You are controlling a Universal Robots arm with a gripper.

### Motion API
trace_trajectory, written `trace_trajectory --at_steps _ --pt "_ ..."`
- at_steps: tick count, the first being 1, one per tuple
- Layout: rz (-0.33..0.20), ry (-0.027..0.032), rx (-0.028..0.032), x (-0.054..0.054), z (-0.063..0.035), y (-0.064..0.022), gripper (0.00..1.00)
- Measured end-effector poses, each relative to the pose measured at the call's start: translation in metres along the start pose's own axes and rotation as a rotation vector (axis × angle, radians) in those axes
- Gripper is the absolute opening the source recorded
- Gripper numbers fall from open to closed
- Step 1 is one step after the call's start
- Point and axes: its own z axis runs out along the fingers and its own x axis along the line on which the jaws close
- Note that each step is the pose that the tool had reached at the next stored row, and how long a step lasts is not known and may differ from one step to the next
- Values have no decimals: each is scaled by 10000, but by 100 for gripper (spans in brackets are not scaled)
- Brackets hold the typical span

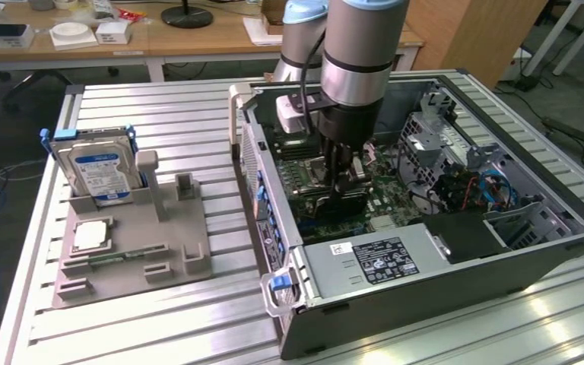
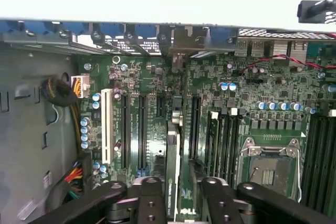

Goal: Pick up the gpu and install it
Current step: 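Insert the gpu into the slot, then press down on the gpu until it lock into place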

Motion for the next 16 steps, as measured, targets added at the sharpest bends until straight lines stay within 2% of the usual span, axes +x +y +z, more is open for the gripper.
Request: trace_trajectory --at_steps 2,5,7,16 --pt "0 -2 5 0 0 0 32" --pt "1 0 5 0 -1 1 14" --pt "1 0 4 0 -1 0 10" --pt "1 0 4 0 -1 0 10"
